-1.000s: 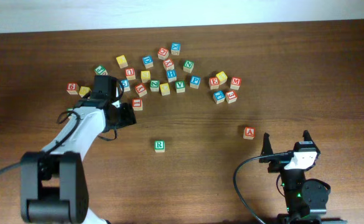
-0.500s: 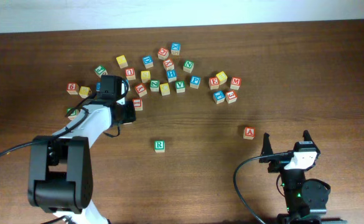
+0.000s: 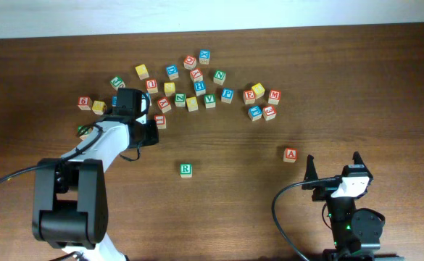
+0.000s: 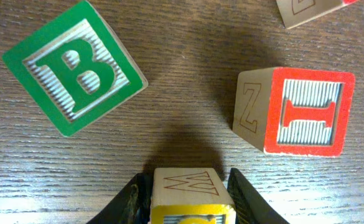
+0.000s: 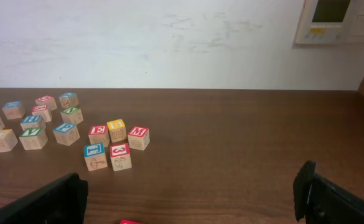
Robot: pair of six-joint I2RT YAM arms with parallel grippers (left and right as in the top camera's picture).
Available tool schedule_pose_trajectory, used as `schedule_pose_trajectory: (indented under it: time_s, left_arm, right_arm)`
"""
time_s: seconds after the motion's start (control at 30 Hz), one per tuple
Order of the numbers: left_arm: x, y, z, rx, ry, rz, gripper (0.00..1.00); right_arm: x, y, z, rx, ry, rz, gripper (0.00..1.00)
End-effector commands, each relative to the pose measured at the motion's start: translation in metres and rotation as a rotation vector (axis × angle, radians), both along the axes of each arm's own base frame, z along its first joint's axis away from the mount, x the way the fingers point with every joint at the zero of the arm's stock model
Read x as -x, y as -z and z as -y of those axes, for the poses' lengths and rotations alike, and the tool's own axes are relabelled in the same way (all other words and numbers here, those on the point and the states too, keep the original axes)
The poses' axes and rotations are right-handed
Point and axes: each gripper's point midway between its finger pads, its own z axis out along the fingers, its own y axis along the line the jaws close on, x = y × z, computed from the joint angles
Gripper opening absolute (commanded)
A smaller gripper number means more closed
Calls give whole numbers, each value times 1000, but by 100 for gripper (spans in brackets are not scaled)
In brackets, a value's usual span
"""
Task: Spell out RSS
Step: 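Grasp a yellow S block from the cluster with the left gripper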
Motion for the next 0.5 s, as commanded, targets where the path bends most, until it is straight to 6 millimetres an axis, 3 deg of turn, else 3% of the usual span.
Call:
schedule_pose_trajectory:
  time_s: [0.0, 0.1, 0.2, 0.23, 0.37, 0.4, 0.47]
  left_arm:
    - [3, 5, 2, 6, 10, -27, 27]
    - [5, 3, 2, 5, 10, -46, 27]
    - [4, -15, 5, 14, 14, -72, 27]
    - [4, -24, 14, 66, 30, -75, 27]
    - [6, -75, 84, 414, 142, -47, 23]
    - [19, -83, 118, 529, 169, -94, 24]
    - [43, -84, 167, 558, 196, -170, 23]
  right_arm:
    - [0, 2, 2, -10, 9, -3, 98]
    - [0, 2, 2, -10, 9, -3, 98]
    - [0, 2, 2, -10, 9, -3, 98]
    - [0, 2, 2, -10, 9, -3, 98]
    - [0, 2, 2, -10, 9, -3, 98]
    - [0, 2, 2, -10, 9, -3, 98]
    - [0, 2, 2, -10, 9, -3, 98]
